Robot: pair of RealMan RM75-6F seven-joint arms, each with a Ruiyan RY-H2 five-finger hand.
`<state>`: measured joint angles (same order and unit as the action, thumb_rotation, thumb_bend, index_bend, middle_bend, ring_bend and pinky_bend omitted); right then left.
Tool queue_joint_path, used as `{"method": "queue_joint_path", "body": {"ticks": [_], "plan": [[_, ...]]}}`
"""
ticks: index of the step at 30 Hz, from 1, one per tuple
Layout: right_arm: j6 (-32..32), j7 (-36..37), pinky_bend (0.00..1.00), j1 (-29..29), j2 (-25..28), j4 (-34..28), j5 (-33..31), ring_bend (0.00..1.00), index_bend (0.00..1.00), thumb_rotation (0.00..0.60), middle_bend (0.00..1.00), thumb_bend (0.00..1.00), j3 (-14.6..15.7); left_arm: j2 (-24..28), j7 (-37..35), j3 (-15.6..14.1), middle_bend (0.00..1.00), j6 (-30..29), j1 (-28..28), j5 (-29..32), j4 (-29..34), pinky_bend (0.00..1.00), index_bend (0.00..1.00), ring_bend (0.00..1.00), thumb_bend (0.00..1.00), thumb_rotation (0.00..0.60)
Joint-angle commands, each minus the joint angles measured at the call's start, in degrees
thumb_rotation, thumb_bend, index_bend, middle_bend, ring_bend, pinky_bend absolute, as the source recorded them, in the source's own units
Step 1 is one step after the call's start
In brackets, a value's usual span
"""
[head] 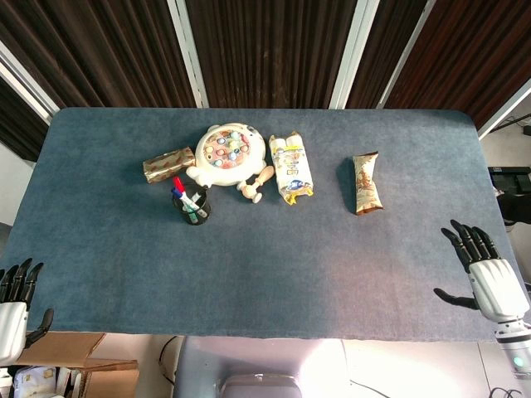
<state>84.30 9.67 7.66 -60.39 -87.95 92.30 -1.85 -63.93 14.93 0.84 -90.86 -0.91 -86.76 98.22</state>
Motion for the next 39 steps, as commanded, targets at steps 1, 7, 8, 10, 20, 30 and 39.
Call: {"method": "queue_joint_path", "body": {"ticks": [1, 7, 8, 10, 20, 30, 39], "plan": [[-0.2, -0.1, 0.0, 0.1, -0.1, 0.0, -0.1, 0.0, 0.0, 0.6, 0.03, 0.0, 0.0, -0.1, 0.0, 0.1, 0.0, 0.1, 0.0, 0.1, -0.1, 0.0, 0.0, 0.0, 0.36, 0.6], [-0.7, -0.4, 0.0, 0.3, -0.1, -0.1, -0.3, 0.0, 0.0, 0.6, 0.03, 0.0, 0.1, -0.4, -0.4, 0.3, 0.0, 0.4, 0.4, -0.2, -0.2, 0.0, 0.0, 0.0, 0.36, 0.6], [-0.6, -0.3, 0.0, 0.3, -0.1, -0.1, -0.3, 0.0, 0.0, 0.6, 0.03, 0.0, 0.1, -0.4, -0.5, 0.4, 0.0, 0.4, 0.6, -0.4, -0.2, 0.0, 0.0, 0.0, 0.36, 0.6], [-0.4, -0.2, 0.0, 0.3, 0.0, 0.0, -0.4, 0.0, 0.0, 0.6, 0.03, 0.0, -0.1, -0.4, -1.2, 1.0, 0.0, 1.1, 1.7, -1.1, -0.1, 0.0, 0.0, 0.0, 0.36, 0.6], [0.0, -0.7, 0.0, 0.6, 0.8, -1.1, 0.2, 0.0, 0.0, 0.6, 0.03, 0.0, -0.2, 1.8, -8.7, 9.1, 0.08, 17.5, 17.4, -0.2, 3.8, 0.03, 0.08, 0.06, 0.37, 0.6], [-0.2, -1.7, 0.0, 0.1, 0.9, -1.6, -0.4, 0.0, 0.0, 0.6, 0.03, 0.0, 0.2, -7.8, -11.1, 18.1, 0.22, 34.9, 35.2, 13.7, -5.8, 0.16, 0.2, 0.18, 0.43, 0.6], [-0.5, -1.9, 0.0, -0.3, 1.0, -1.5, -1.3, 0.0, 0.0, 0.6, 0.03, 0.0, 0.3, -18.1, -0.8, 19.5, 0.29, 36.1, 43.2, 22.6, -17.2, 0.22, 0.27, 0.25, 0.38, 0.6]]}}
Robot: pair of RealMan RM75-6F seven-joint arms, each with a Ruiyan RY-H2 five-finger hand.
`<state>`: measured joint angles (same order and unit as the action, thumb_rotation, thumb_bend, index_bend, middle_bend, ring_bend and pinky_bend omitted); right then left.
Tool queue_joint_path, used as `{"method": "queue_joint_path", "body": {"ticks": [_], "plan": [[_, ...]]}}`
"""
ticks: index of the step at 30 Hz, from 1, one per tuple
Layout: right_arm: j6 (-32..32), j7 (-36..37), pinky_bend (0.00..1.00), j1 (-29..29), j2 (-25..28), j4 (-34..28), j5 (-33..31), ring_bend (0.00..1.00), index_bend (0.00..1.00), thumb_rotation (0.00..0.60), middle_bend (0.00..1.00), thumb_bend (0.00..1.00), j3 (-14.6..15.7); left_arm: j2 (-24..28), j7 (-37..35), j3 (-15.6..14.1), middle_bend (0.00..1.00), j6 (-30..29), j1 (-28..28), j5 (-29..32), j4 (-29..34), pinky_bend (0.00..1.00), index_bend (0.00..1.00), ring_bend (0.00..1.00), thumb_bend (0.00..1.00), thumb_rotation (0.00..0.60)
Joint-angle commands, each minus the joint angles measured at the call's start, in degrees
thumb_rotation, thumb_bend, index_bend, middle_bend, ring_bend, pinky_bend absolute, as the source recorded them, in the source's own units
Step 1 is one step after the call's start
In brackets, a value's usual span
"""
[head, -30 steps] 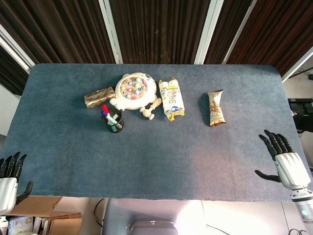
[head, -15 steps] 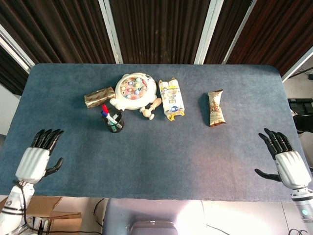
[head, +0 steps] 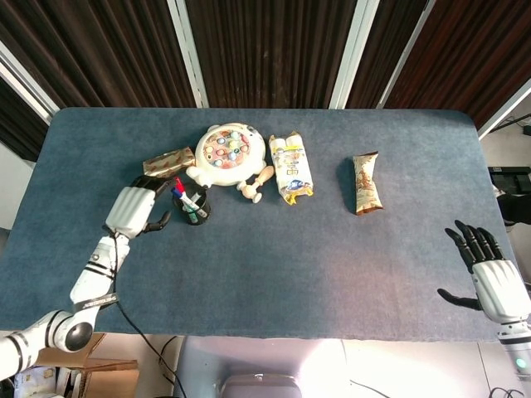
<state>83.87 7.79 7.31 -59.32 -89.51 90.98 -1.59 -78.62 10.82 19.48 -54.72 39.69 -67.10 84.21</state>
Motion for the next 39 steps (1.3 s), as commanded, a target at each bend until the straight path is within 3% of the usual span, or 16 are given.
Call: {"method": "queue_joint_path", "body": {"ticks": [1, 13, 39], "plan": [[-0.2, 0.0, 0.0, 0.1, -0.1, 0.1, 0.0, 0.0, 0.0, 0.6, 0.03, 0.0, 0.0, -4.5, 4.3, 0.9, 0.3, -0.4, 3.2, 3.7, -4.3, 0.22, 0.29, 0.26, 0.38, 0.6], [-0.9, 0.5, 0.0, 0.4, -0.4, 0.7, -0.5, 0.0, 0.0, 0.6, 0.03, 0.0, -0.1, -10.2, 13.8, 0.0, 0.36, -4.8, 6.4, 7.8, -11.5, 0.26, 0.36, 0.33, 0.31, 0.6], [-1.6, 0.4, 0.0, 0.3, -0.6, 0.9, -1.1, 0.0, 0.0, 0.6, 0.03, 0.0, 0.0, -15.1, 13.1, -0.1, 0.48, -4.8, 8.5, 10.7, -18.4, 0.26, 0.5, 0.43, 0.28, 0.6]]}}
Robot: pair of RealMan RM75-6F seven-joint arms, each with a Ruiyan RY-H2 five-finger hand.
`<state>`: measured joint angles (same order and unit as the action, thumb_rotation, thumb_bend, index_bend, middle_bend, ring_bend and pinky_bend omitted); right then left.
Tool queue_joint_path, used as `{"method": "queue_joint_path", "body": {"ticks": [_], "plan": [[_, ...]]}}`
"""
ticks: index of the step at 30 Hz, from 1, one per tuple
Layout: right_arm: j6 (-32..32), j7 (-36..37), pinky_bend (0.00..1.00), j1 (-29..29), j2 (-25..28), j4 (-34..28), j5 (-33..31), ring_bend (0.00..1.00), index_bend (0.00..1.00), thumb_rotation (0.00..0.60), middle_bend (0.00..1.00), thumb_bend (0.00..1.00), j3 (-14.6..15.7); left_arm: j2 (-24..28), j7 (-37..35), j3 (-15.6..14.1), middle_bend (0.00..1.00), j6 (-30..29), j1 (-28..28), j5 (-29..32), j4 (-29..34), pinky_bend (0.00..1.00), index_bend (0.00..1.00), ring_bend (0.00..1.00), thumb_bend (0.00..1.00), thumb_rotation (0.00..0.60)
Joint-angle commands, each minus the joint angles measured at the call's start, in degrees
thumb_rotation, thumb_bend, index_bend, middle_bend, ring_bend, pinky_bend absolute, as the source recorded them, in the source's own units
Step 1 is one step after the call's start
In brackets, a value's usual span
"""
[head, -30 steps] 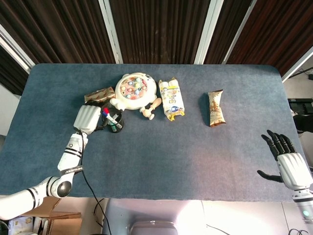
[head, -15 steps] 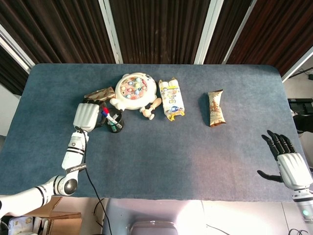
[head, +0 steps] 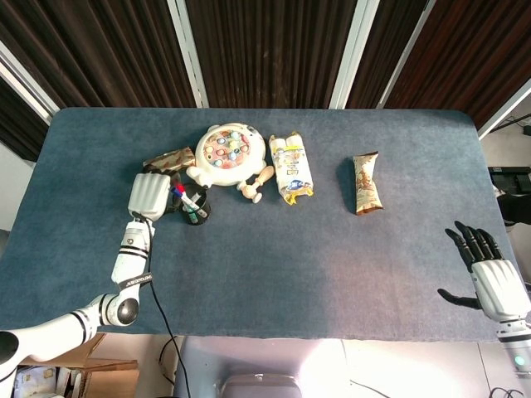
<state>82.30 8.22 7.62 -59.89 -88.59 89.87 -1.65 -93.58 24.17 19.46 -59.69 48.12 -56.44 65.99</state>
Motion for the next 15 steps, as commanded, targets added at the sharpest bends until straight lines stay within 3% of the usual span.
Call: {"method": "queue_joint_path", "body": {"ticks": [1, 5, 15], "plan": [[-0.1, -0.1, 0.0, 0.0, -0.1, 0.0, 0.0, 0.0, 0.0, 0.6, 0.03, 0.0, 0.0, -0.3, -0.3, 0.0, 0.49, 0.3, 0.1, 0.2, -0.3, 0.26, 0.5, 0.44, 0.29, 0.6], [-0.2, 0.0, 0.0, 0.0, -0.1, 0.1, -0.1, 0.0, 0.0, 0.6, 0.03, 0.0, 0.0, -0.8, -0.9, 0.0, 0.53, 0.4, 0.4, 0.1, -1.1, 0.27, 0.54, 0.47, 0.33, 0.6], [-0.2, 0.5, 0.0, -0.1, -0.1, 0.4, -0.3, 0.0, 0.0, 0.6, 0.03, 0.0, 0.0, -0.7, -3.2, -0.5, 0.75, -0.1, 0.4, -2.2, -2.5, 0.29, 0.67, 0.66, 0.56, 0.6]]}}
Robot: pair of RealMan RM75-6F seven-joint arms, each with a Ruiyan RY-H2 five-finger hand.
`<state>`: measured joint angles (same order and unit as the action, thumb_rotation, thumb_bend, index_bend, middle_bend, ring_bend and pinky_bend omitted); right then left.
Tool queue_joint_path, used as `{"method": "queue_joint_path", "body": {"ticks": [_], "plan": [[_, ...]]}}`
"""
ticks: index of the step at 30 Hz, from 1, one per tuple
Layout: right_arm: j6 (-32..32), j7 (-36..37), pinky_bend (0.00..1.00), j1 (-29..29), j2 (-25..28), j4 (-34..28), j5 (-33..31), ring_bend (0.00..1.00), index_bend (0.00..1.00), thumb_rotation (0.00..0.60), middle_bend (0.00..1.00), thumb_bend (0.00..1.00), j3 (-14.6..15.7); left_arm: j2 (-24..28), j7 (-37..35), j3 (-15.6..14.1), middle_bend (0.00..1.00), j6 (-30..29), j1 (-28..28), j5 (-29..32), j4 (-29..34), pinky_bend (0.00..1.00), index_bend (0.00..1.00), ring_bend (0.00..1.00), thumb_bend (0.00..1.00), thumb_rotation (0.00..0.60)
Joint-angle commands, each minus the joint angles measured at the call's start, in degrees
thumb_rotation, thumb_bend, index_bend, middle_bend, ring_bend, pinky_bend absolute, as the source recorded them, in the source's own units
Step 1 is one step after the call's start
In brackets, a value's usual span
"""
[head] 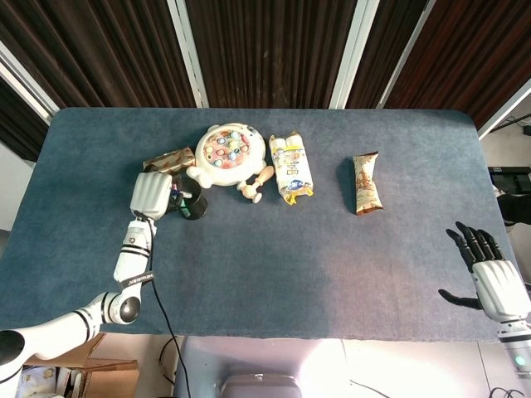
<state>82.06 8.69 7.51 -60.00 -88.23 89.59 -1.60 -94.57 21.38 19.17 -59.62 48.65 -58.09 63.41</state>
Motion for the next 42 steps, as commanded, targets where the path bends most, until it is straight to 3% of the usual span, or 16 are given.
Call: {"method": "queue_joint_path", "body": {"ticks": [1, 9, 21, 27, 33, 42], "plan": [[0.1, 0.1, 0.0, 0.0, 0.0, 0.1, 0.0, 0.0, 0.0, 0.6, 0.03, 0.0, 0.0, 0.7, -0.7, -0.4, 0.77, -0.3, -0.3, -0.9, 0.5, 0.3, 0.68, 0.67, 0.57, 0.6], [0.1, 0.3, 0.0, -0.1, 0.0, 0.2, 0.1, 0.0, 0.0, 0.6, 0.03, 0.0, 0.0, 2.8, -2.2, -1.4, 0.78, -1.7, -1.7, -3.1, 4.1, 0.3, 0.7, 0.68, 0.58, 0.6], [0.5, 0.1, 0.0, 0.1, 0.2, -0.5, 0.8, 0.0, 0.0, 0.6, 0.03, 0.0, 0.0, 15.0, -9.9, -3.5, 0.77, -10.2, -8.8, -13.0, 25.3, 0.29, 0.7, 0.67, 0.57, 0.6], [0.4, -0.4, 0.0, 0.3, 0.2, -1.0, 1.1, 0.0, 0.0, 0.6, 0.03, 0.0, 0.0, 17.0, -13.7, -7.6, 0.77, -14.7, -12.1, -21.7, 31.3, 0.28, 0.7, 0.67, 0.57, 0.6], [0.2, -0.8, 0.0, 0.6, 0.2, -1.4, 1.4, 0.0, 0.0, 0.6, 0.03, 0.0, 0.0, 8.4, -13.9, -10.4, 0.78, -16.1, -11.7, -26.9, 24.0, 0.28, 0.71, 0.66, 0.57, 0.6], [0.3, -1.1, 0.0, 0.6, 0.4, -1.8, 1.4, 0.0, 0.0, 0.6, 0.03, 0.0, -0.1, -9.7, -15.5, -8.4, 0.79, -16.8, -6.5, -30.1, 1.1, 0.29, 0.72, 0.66, 0.57, 0.6]]}}
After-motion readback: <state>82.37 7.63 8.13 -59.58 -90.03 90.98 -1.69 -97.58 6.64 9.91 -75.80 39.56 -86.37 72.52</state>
